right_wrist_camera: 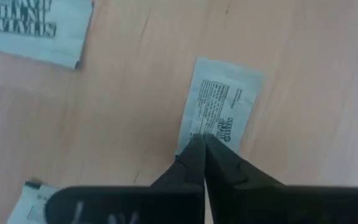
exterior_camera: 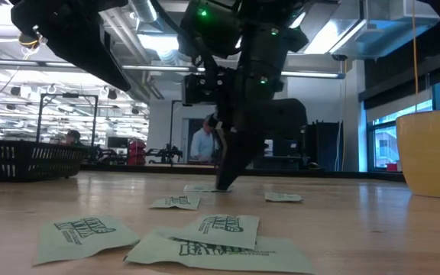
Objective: Pick and place Stevia / Truvia into bins
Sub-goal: Put the stevia packet into the black bin
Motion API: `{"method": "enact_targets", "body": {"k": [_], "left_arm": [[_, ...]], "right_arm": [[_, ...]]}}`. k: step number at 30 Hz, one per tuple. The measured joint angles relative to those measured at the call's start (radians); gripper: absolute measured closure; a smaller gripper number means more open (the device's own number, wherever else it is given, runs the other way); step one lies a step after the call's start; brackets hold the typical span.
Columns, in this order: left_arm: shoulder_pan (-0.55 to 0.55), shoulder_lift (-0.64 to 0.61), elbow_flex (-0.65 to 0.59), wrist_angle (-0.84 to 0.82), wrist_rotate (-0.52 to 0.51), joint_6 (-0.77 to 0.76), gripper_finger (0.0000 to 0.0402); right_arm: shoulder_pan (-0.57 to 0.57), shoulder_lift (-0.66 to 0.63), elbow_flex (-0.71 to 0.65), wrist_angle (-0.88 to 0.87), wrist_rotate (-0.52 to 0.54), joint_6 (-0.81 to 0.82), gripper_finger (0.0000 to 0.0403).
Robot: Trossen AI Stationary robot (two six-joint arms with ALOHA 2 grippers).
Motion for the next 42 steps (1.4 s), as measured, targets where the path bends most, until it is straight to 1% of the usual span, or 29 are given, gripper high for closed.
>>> {"method": "enact_targets", "body": {"k": [4,9,16,19,21,22,23,27,29,35,42], "left_arm": [[0.000,0.000,0.000,0.000,0.006,0.042,0.0315],[-0.004,0.000,0.000,-0.019,0.028,0.042,0.0315],[-0.023,0.000,0.000,-0.057,0.029,0.036,0.0316],[-0.032,0.000,0.000,-0.062,0.030,0.077,0.0316],[-0.040,0.000,0.000,-0.067,0.036,0.117,0.0316],[-0.045,0.000,0.000,-0.067,0.035,0.138,0.0316],[-0.050,0.000,0.000,-0.066,0.034,0.160,0.0316],[-0.075,0.000,0.000,-0.062,0.035,0.271,0.0315],[-0.087,0.000,0.000,-0.040,0.036,0.308,0.0315],[-0.093,0.000,0.000,0.135,0.016,0.386,0.0315],[-0.093,0.000,0.000,0.167,0.044,0.461,0.0315]], "right_arm": [[-0.001,0.006,0.053,-0.010,-0.021,-0.054,0.0402],[0.001,0.013,0.112,-0.046,-0.033,-0.098,0.0402],[0.001,0.010,0.123,-0.043,-0.033,-0.106,0.0403],[0.001,-0.005,0.124,-0.056,-0.048,-0.123,0.0403],[0.000,-0.036,0.124,-0.046,-0.113,-0.148,0.0403],[-0.005,-0.054,0.125,-0.048,-0.165,-0.159,0.0403],[-0.011,-0.072,0.126,-0.043,-0.234,-0.173,0.0403],[-0.052,-0.125,0.127,-0.024,-0.588,-0.225,0.0403],[-0.072,-0.140,0.127,0.038,-0.694,-0.226,0.0403],[-0.099,-0.142,0.127,0.232,-0.802,-0.165,0.0403],[-0.099,-0.142,0.127,0.257,-0.810,-0.131,0.0403]]}}
